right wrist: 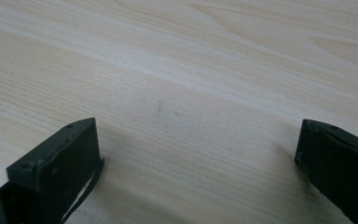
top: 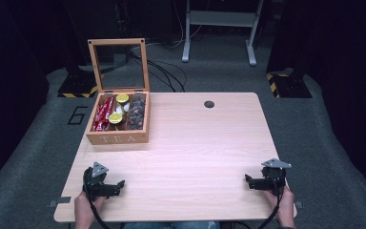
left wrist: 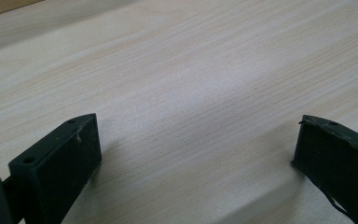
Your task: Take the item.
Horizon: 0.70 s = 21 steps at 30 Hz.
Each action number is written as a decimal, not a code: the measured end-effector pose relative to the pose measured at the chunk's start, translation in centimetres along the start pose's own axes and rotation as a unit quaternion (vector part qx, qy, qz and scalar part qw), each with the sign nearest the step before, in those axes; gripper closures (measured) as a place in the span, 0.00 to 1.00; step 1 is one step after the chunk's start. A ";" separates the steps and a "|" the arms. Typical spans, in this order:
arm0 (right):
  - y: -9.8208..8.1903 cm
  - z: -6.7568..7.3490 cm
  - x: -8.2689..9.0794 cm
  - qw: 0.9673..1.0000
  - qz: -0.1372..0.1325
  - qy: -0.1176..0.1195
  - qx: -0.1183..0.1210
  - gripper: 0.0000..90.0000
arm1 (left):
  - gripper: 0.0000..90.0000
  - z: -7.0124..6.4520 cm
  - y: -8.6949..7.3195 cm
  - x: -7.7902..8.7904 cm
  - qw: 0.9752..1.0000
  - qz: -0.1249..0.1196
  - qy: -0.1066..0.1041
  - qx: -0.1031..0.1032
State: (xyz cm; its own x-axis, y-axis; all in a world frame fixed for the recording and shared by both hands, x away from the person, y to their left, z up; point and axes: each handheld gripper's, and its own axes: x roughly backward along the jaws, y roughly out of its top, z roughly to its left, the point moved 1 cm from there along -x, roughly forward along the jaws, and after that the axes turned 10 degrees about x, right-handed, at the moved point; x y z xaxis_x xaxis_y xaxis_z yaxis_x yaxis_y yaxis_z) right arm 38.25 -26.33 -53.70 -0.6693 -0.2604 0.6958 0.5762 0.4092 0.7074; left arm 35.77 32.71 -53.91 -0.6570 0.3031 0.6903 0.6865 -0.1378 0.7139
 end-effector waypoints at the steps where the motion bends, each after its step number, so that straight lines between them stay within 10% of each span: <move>1: 0.0 0.0 0.0 1.000 0.000 -0.001 0.000 0.00 | 0.00 0.0 0.0 0.0 1.000 0.000 -0.001 0.000; 21: 0.0 0.0 0.0 1.000 0.002 -0.002 -0.001 0.00 | 0.04 0.6 0.6 0.2 0.999 0.008 -0.036 -0.001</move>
State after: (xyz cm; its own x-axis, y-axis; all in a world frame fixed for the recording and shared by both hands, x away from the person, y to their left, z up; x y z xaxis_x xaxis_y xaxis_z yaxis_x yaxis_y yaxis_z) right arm 38.24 -26.36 -53.65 -0.6685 -0.2561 0.6982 0.5795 0.4090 0.7049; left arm 36.24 33.28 -53.43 -0.6215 0.3684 0.6914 0.6965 -0.1443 0.7029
